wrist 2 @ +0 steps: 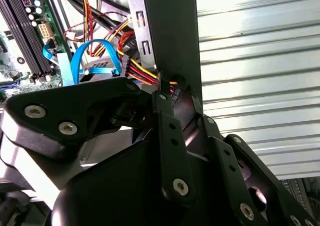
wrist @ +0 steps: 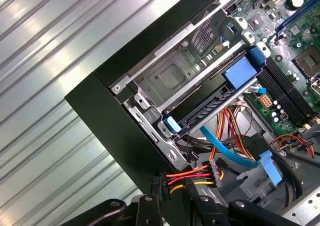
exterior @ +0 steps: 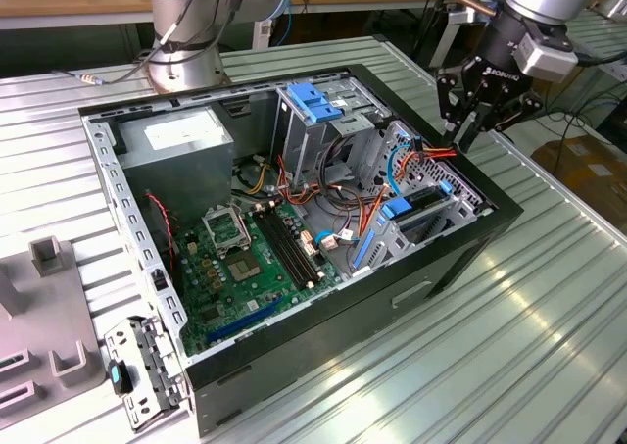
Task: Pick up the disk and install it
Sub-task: 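Insert the first disk wire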
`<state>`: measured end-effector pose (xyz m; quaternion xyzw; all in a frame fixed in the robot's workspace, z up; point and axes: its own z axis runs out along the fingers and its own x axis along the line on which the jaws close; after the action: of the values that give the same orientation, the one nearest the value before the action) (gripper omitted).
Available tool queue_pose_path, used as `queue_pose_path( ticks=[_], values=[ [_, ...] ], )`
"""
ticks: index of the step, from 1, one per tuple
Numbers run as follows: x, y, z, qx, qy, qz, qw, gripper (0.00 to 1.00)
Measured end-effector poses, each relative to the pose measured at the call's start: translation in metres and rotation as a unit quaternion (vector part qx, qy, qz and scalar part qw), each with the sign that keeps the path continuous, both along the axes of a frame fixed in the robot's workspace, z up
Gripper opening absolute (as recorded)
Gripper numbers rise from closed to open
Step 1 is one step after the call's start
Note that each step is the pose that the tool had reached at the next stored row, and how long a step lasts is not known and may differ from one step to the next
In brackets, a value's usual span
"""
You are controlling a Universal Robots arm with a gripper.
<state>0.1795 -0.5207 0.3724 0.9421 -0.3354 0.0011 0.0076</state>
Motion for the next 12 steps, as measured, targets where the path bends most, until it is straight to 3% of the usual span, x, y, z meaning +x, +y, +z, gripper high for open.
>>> queue_pose_path(
  ticks=[2,5,9,12],
  values=[
    [0.0003,-0.0001,0.0005,-0.0002,0.0000,0.000,1.00000,0.31],
    [0.0003,-0.0053,-0.0007,-0.0001,0.0000,0.007,0.99997,0.31],
    [0.0011,-0.0058,-0.0060,-0.0002,-0.0002,0.015,0.99988,0.31],
    [0.0016,-0.0058,-0.0062,-0.0002,-0.0002,0.018,0.99984,0.30]
  ],
)
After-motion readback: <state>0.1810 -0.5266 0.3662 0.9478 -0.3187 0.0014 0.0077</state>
